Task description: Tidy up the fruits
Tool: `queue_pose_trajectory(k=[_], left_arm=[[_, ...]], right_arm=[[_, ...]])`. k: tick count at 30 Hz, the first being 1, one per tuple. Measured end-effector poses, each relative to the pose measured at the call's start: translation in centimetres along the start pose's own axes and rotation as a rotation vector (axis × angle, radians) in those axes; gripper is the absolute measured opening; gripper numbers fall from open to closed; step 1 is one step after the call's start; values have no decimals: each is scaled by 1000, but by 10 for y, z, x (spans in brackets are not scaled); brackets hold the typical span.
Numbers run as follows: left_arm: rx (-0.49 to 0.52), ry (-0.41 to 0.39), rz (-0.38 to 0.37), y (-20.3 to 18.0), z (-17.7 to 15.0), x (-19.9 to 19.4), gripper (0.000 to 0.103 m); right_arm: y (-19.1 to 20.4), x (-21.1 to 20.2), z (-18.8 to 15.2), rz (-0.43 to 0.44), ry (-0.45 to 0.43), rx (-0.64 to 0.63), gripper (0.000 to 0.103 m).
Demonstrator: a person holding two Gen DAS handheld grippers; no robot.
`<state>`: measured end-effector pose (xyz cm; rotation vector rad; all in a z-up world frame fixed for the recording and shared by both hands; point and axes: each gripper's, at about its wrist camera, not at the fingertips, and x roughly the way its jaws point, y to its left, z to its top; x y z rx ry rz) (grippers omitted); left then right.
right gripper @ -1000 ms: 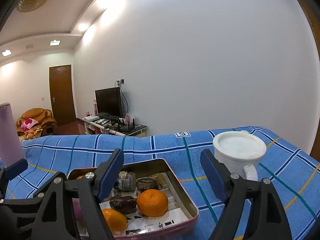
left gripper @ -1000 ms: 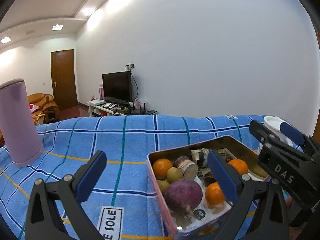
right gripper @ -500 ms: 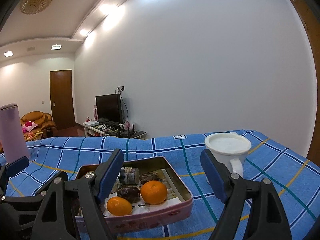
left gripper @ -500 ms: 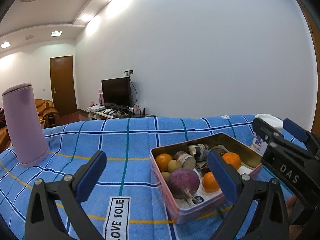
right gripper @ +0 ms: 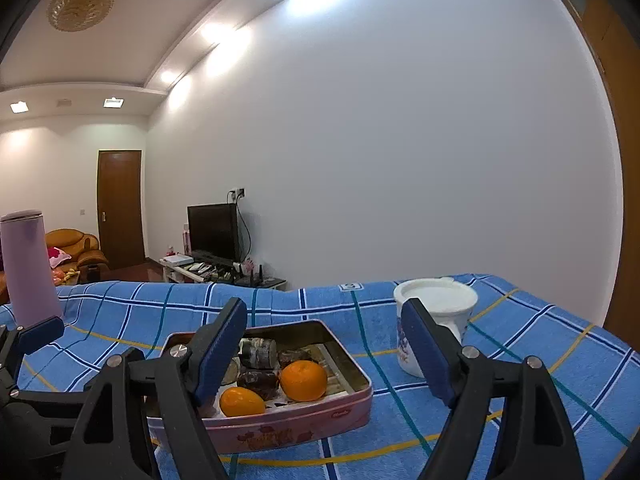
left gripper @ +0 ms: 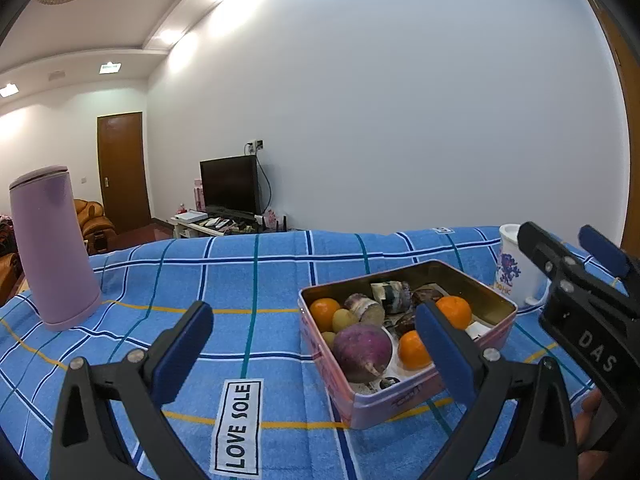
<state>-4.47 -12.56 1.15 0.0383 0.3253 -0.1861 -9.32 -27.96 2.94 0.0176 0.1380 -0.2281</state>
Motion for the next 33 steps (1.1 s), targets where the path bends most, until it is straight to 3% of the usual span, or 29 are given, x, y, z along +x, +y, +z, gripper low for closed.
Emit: queue_pose_trajectory(k=[2, 33], left_arm=[[-4, 4, 0, 0, 0, 1, 103], [-8, 20, 10, 3, -1, 3, 103]], right_arm=[[0, -3, 0, -8, -16, -3, 88], [-2, -7, 1, -14, -16, 0, 89]])
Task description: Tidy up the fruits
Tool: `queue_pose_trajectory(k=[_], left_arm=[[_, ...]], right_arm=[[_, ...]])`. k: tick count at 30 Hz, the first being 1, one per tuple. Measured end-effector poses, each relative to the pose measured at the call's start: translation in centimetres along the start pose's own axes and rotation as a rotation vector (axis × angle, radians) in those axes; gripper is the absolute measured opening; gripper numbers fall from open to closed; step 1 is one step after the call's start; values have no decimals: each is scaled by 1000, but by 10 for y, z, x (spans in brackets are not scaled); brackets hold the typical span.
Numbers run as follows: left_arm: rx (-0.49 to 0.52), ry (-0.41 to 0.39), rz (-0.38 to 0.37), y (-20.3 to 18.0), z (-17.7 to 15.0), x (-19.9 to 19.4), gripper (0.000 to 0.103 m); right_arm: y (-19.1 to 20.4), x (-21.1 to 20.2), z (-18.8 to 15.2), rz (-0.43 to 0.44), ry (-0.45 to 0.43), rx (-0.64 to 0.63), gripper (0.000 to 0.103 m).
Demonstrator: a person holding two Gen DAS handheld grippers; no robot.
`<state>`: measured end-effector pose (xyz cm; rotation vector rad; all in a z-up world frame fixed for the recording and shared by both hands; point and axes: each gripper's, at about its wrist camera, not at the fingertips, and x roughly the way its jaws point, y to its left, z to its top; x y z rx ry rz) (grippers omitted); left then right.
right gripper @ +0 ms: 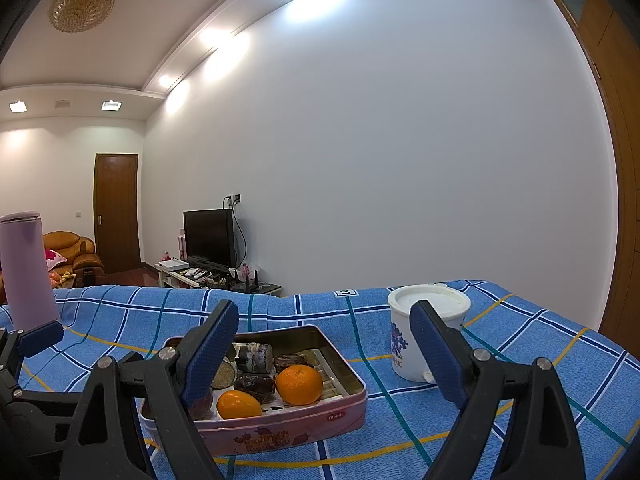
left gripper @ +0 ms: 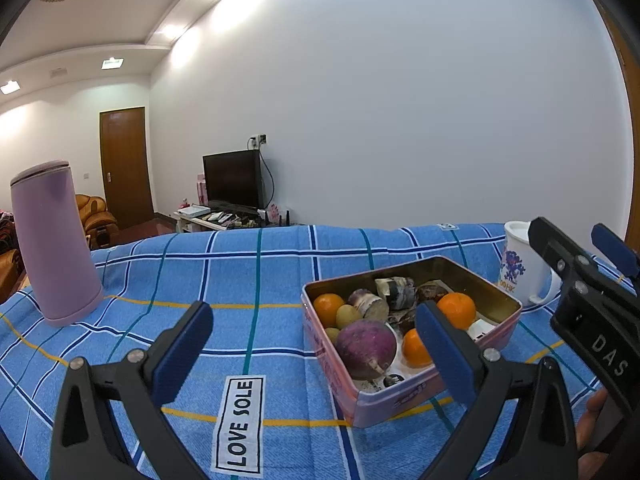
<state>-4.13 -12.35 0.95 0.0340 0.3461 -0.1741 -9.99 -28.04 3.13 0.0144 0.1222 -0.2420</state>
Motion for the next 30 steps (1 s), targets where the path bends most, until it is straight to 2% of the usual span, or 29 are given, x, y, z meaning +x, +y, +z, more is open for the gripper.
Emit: queue_pose_trajectory(k=[30], left_arm=[[-10, 22, 19, 3, -1, 4, 103]], right_arm=[[-2, 2, 0, 0, 2, -2, 89]])
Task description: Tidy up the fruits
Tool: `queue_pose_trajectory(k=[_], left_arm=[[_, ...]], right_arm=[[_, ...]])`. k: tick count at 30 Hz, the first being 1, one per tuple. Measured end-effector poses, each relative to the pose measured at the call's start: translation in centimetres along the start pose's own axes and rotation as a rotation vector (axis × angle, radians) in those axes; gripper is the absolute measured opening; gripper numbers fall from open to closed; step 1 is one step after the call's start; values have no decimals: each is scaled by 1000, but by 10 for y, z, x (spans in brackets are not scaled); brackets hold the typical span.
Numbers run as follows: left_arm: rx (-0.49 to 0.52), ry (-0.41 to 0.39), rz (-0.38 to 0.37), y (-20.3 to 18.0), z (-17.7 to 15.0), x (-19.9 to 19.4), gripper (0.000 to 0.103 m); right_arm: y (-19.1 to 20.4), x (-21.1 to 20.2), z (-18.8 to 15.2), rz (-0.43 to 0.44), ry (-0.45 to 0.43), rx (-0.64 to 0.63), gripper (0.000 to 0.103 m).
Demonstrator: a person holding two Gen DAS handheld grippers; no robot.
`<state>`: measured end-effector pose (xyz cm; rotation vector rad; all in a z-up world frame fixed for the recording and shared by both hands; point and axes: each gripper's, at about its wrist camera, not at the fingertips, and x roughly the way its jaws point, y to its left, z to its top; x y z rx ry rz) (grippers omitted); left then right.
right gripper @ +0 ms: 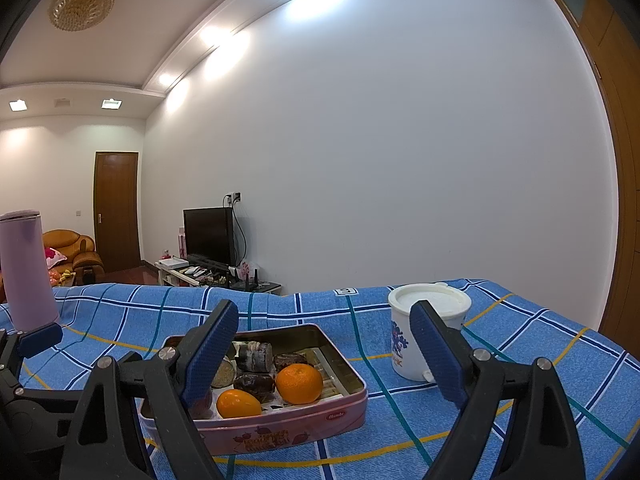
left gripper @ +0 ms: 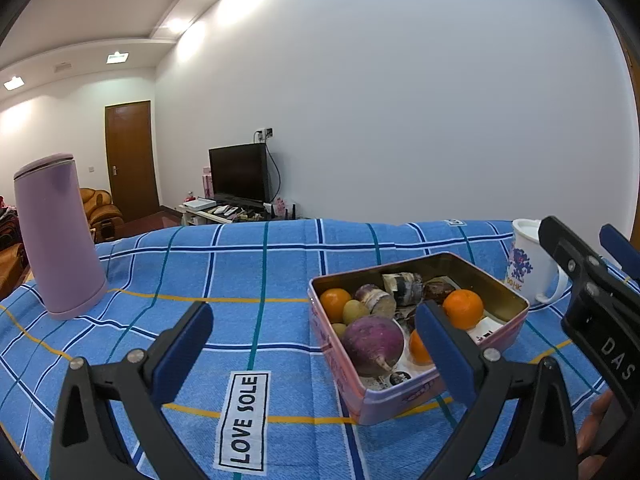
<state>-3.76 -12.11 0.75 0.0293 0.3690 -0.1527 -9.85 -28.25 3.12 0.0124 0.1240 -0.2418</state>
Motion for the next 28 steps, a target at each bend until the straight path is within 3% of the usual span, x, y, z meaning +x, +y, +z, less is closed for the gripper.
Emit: queue_pose_trajectory(k=[28], left_arm=[[-2, 10, 4, -2, 0, 2, 103]], right_arm=[[1, 1, 0, -5, 7, 3, 89]])
